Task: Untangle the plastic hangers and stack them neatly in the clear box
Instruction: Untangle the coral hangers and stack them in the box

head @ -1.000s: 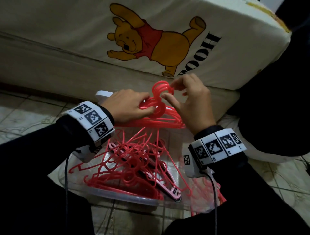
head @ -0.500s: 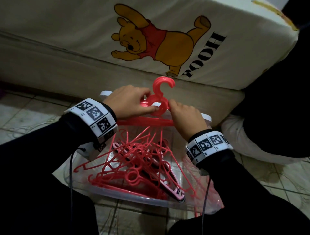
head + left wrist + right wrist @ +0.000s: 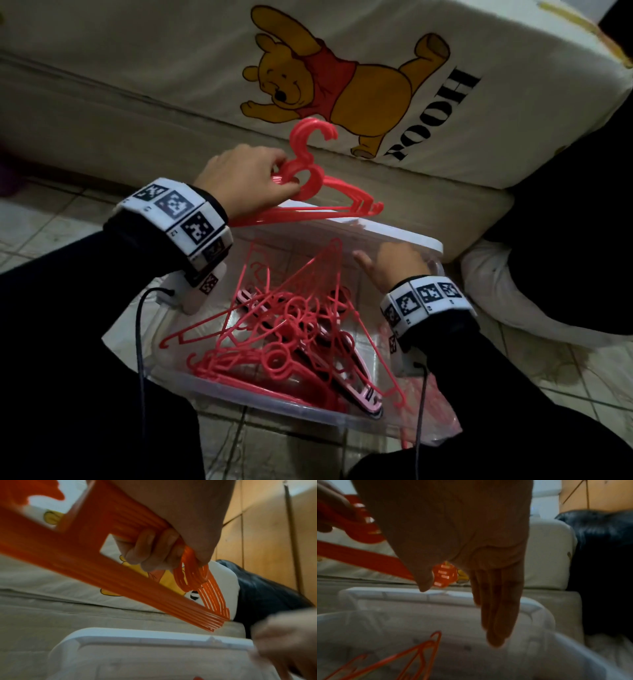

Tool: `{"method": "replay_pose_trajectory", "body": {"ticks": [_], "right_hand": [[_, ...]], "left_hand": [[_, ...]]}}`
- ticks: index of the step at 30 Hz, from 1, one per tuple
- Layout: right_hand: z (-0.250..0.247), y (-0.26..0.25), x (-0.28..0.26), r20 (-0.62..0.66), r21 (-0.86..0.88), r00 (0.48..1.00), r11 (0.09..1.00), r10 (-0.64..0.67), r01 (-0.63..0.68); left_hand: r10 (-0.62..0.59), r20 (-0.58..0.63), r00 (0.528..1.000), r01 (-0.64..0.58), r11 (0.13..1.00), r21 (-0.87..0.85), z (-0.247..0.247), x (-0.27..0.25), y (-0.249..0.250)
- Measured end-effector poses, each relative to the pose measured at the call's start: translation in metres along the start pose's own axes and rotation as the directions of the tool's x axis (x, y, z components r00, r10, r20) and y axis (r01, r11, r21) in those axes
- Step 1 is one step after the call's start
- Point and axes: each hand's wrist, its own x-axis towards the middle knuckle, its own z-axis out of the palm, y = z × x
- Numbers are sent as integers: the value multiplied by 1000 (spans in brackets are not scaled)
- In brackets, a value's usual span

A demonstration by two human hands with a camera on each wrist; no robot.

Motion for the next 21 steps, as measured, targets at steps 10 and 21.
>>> {"method": "replay_pose_trajectory", "body": {"ticks": [10,21], "right_hand": [[66,-82,-2,180,-205,757,729,-628,654],[56,-73,2,86,-281,667,624,-740,729]], "left_hand": [[35,44,998,-32,998,-51,2,-2,7],[4,42,999,-2,999,-38,-1,-2,4]]}}
